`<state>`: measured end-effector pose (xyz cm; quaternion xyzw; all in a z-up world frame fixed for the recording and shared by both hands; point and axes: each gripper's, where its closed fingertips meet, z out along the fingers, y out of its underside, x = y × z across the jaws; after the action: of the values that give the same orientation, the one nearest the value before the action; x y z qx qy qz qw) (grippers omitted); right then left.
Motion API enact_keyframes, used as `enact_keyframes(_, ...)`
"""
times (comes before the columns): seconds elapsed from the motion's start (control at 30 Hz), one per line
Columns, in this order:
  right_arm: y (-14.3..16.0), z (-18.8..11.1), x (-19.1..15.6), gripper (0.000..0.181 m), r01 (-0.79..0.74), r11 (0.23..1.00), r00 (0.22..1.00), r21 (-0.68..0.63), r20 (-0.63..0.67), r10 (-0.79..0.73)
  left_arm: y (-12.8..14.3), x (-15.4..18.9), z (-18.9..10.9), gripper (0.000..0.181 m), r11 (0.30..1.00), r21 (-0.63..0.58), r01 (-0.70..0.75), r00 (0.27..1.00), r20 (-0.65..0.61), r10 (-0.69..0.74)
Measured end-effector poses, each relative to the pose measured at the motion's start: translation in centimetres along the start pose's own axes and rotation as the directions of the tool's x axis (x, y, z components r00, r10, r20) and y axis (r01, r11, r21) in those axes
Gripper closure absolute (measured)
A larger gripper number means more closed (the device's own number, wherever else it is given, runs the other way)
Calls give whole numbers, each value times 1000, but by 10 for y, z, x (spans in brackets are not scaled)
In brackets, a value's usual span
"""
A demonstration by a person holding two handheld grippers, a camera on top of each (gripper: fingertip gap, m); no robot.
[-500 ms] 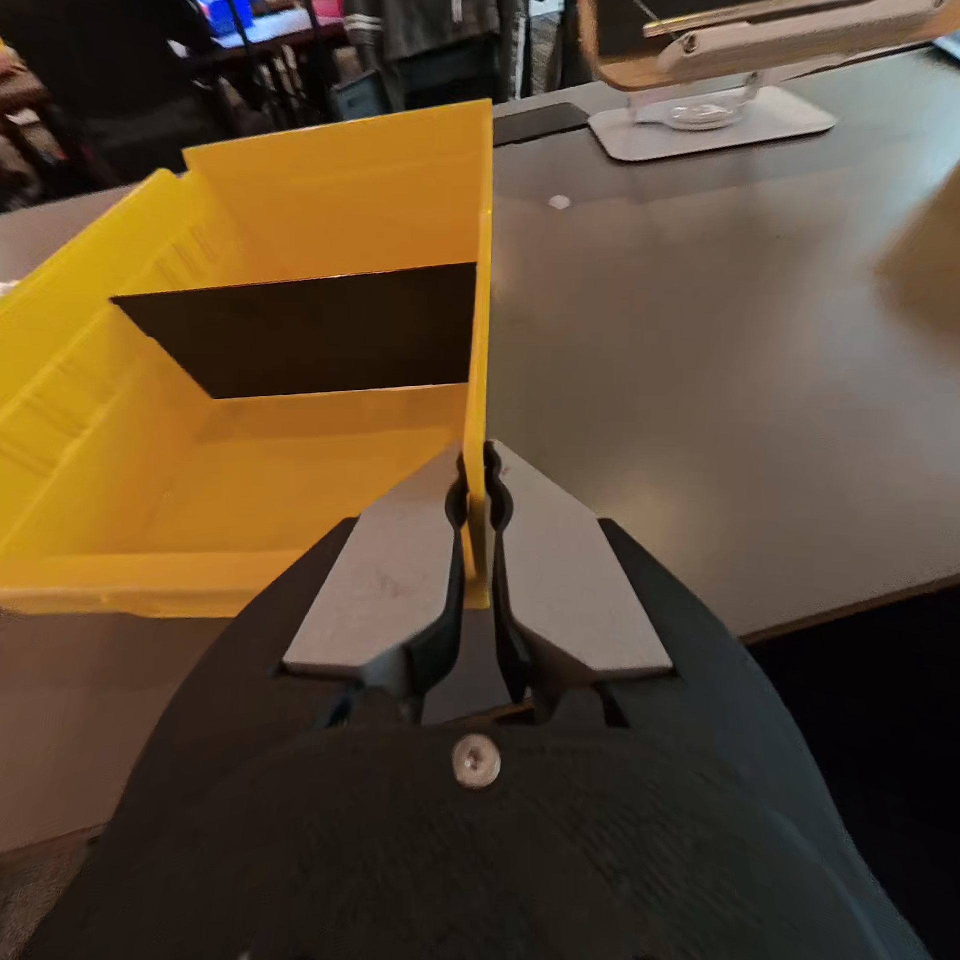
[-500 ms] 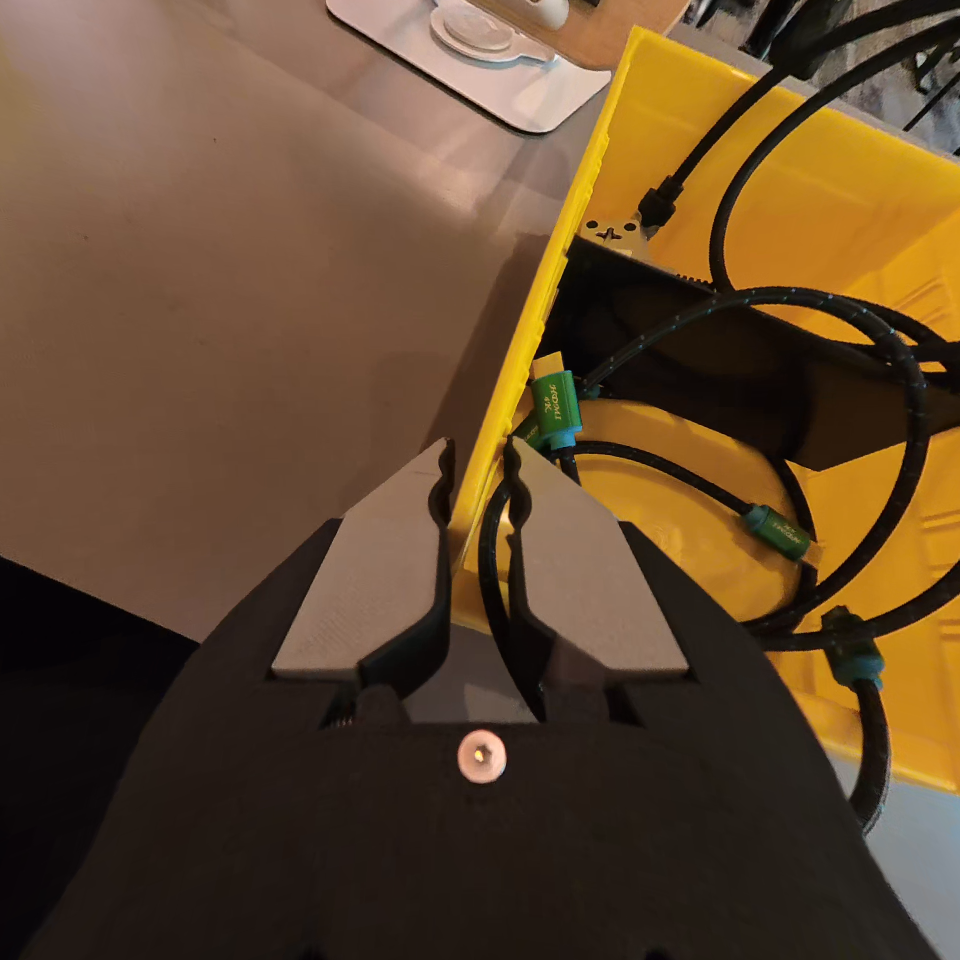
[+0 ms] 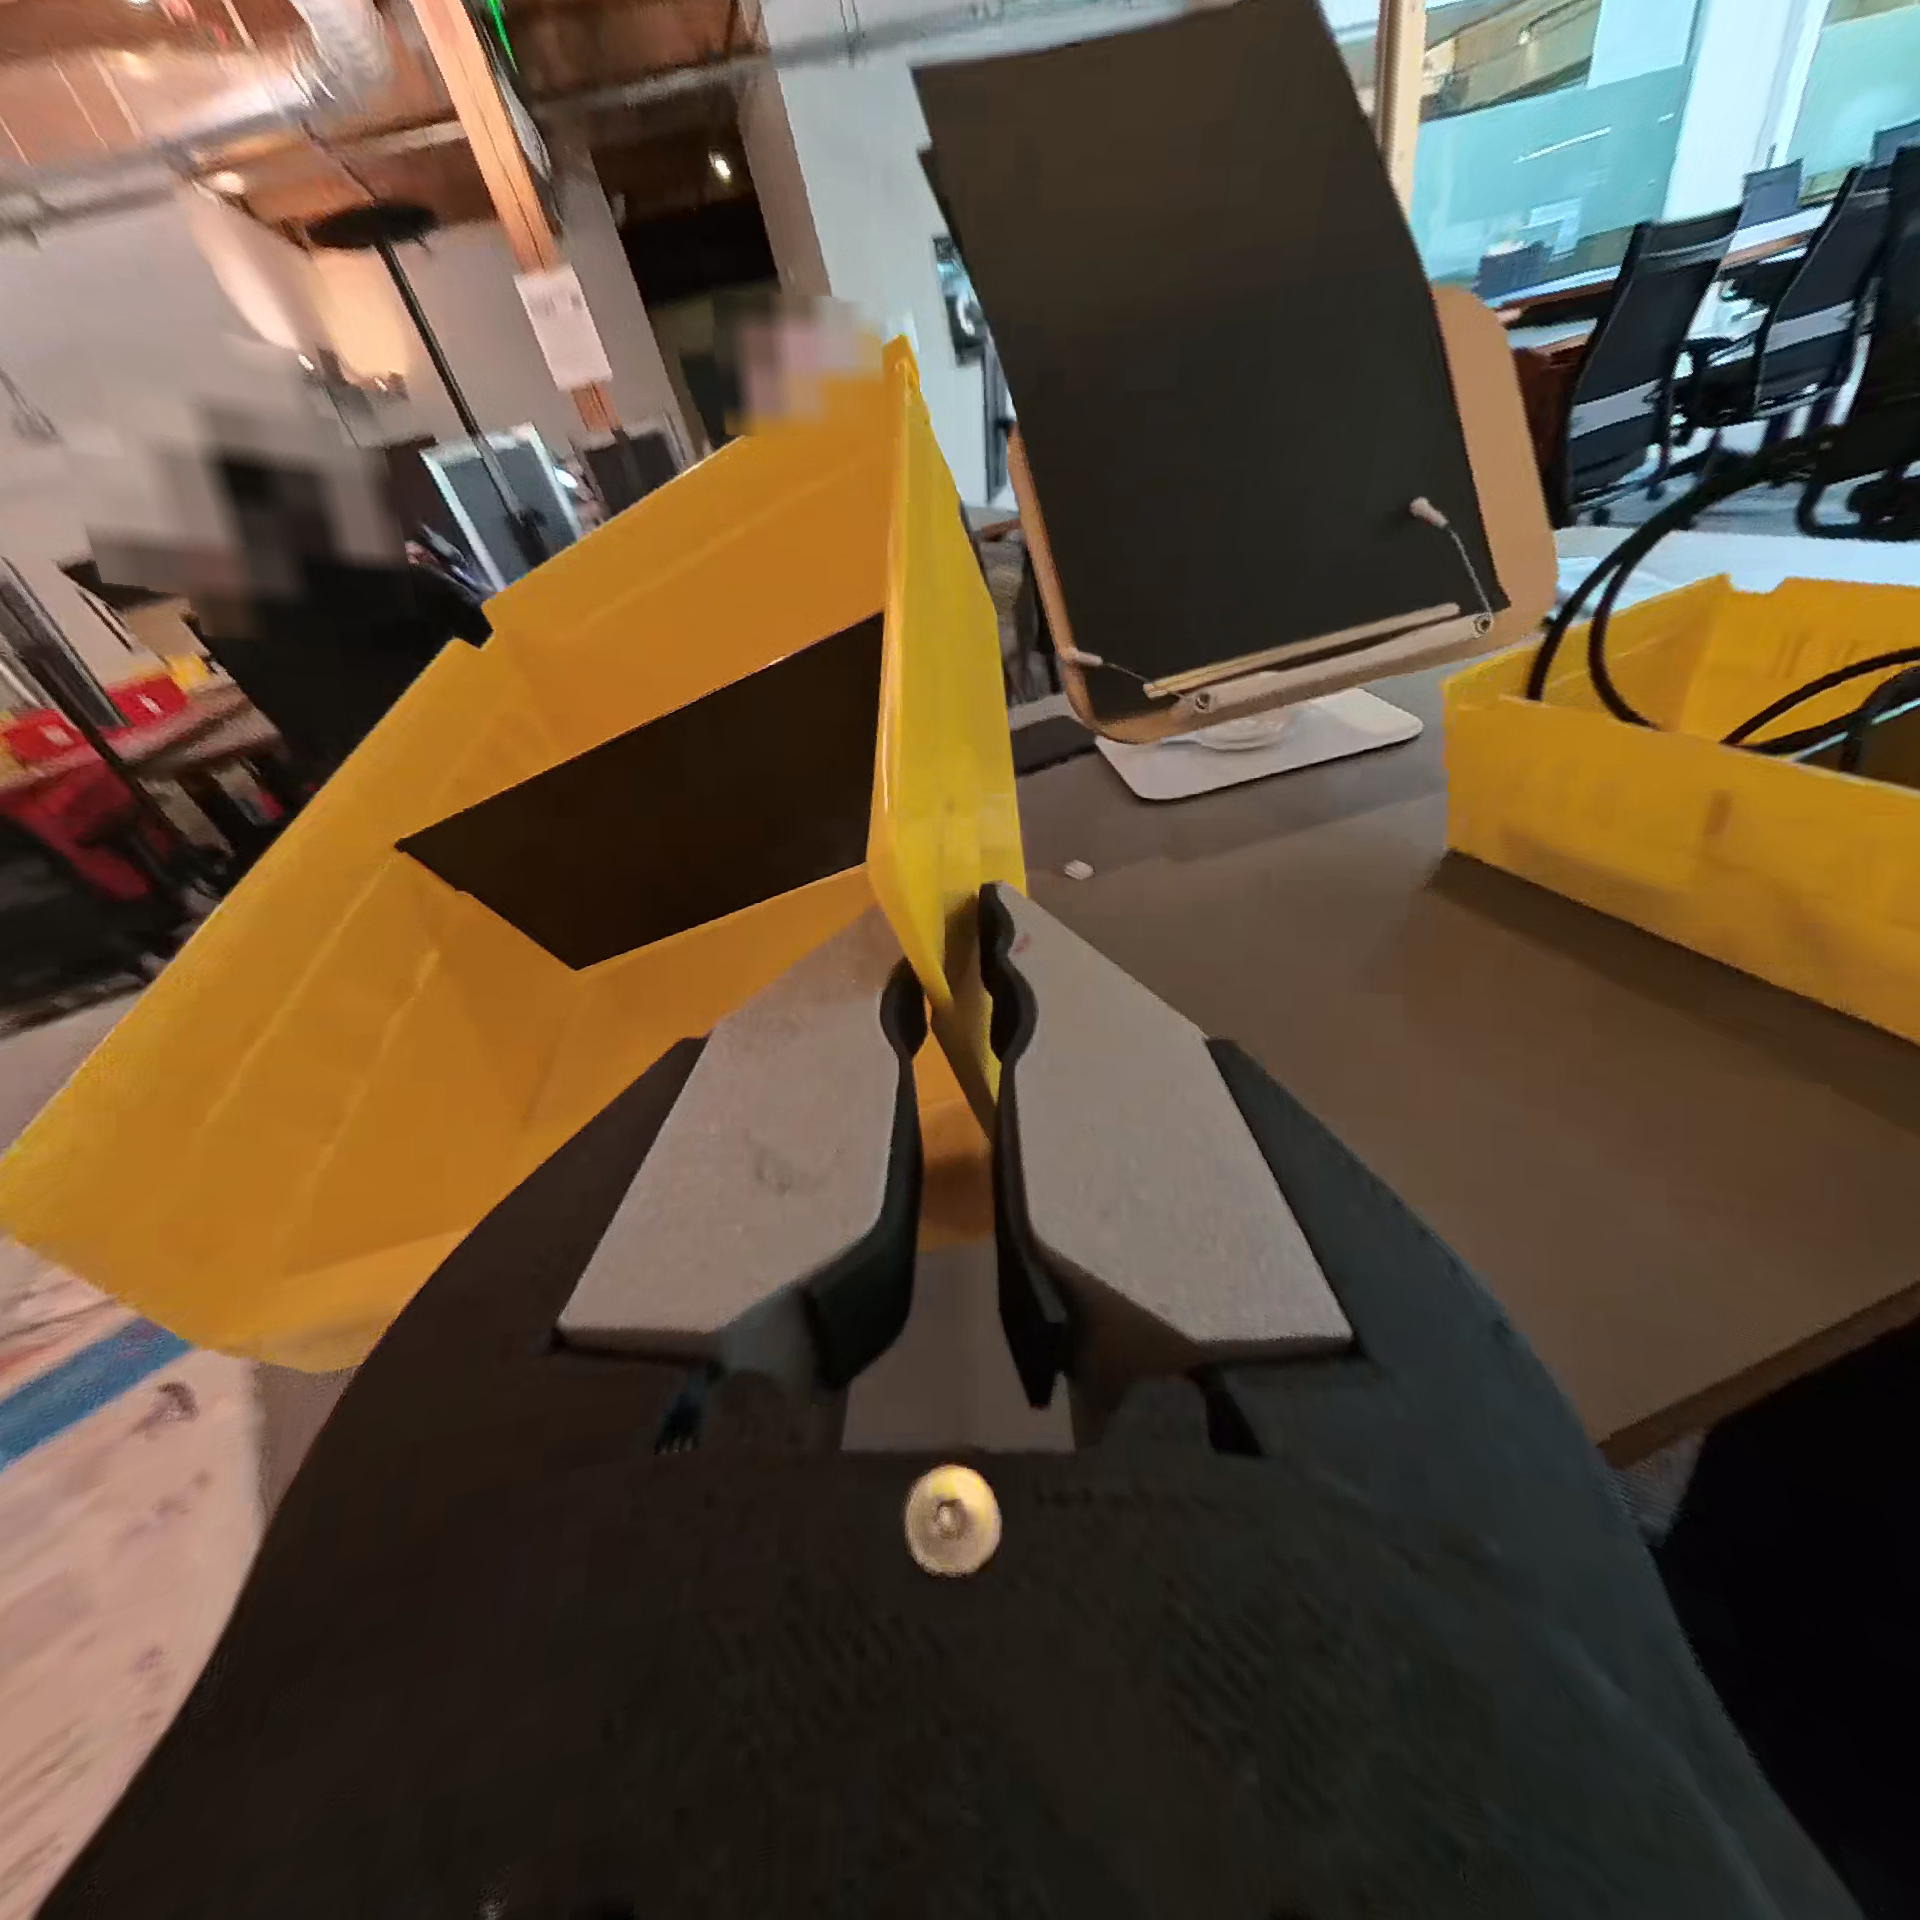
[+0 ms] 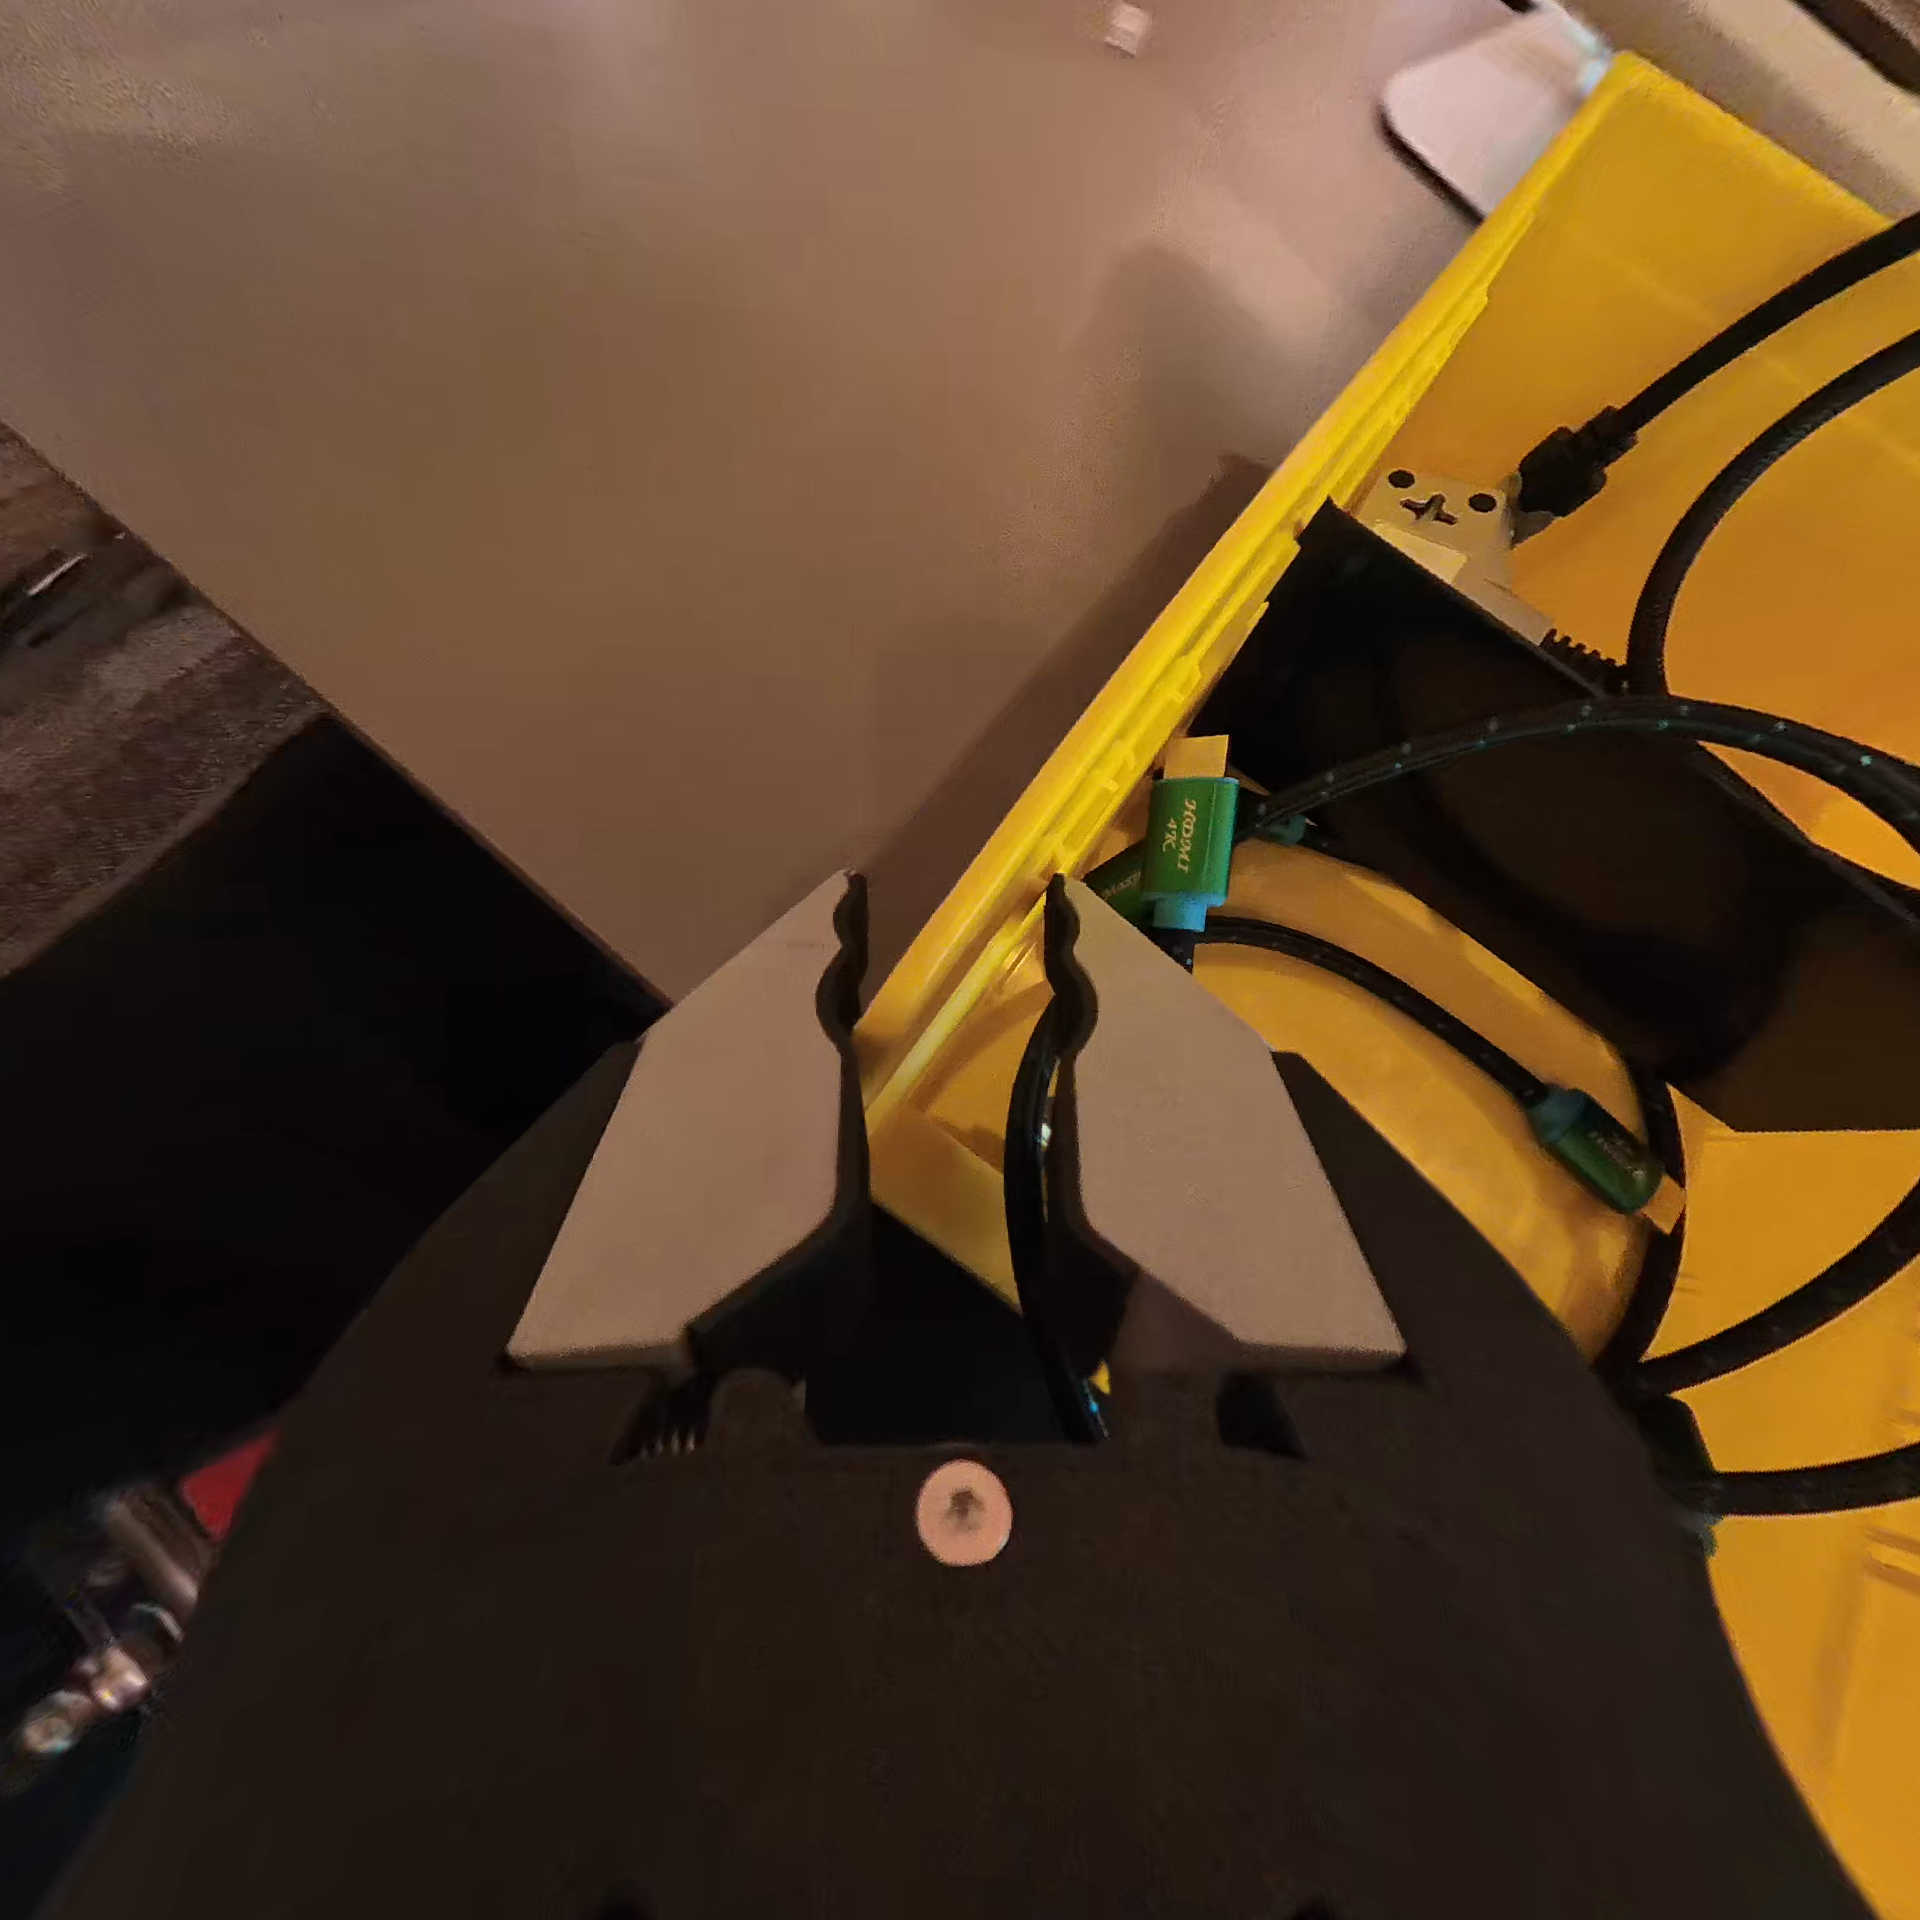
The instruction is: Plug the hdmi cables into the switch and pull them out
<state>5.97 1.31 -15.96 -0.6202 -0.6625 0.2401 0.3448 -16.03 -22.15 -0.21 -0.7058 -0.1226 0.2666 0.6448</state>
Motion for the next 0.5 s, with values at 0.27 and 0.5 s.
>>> enact_keyframes(0.27, -93, 71, -145, 127, 58, 997, 984, 53, 165, -66, -31, -20, -32, 177, 994, 93, -50, 989, 143, 37)
enact_keyframes(0.5, -169, 93, -247, 113, 40, 984, 956, 172, 280, -88, -37, -29, -44, 177, 991, 134, -15, 990, 139, -3)
